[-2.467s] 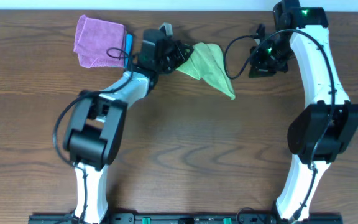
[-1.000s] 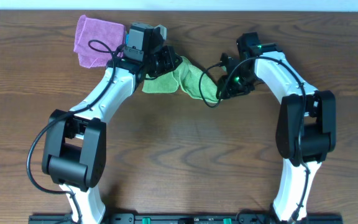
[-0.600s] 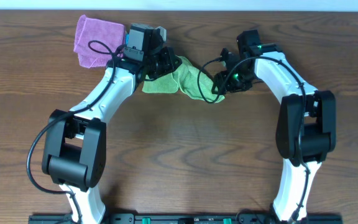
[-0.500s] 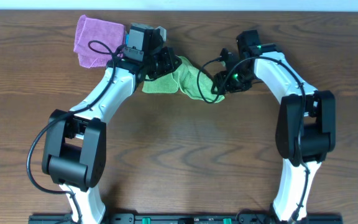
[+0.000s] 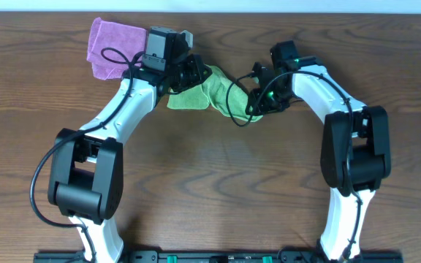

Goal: Fold the cloth
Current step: 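Grasp the green cloth's right edge with the right gripper, then lift the cloth with both grippers and stretch it apart sideways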

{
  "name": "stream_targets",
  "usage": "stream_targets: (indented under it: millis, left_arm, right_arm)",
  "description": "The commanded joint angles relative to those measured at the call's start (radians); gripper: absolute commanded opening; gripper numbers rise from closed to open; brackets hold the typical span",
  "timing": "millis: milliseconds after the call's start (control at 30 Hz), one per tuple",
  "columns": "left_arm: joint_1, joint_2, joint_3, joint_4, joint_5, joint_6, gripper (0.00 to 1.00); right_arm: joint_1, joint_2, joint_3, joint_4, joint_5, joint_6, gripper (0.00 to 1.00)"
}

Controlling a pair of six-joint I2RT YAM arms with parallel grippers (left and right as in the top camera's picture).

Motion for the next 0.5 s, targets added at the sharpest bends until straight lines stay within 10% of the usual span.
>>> stream_targets:
  millis: [0,167,467]
  left_arm:
    - [0.011,0.000,0.014,-0.006,0.024,0.021,0.06]
    - [0.016,0.000,0.014,-0.011,0.031,0.022,0.06]
    - [0.043,-0.036,0.014,-0.012,0.102,0.021,0.06]
  right_arm:
    - [0.004,-0.006,-0.043,0.014,-0.014,0.022,0.37]
    - [0.003,-0.006,-0.058,0.022,-0.013,0.022,0.01]
    - [-0.030,-0.071,-0.038,0.013,-0.014,0.080,0.01]
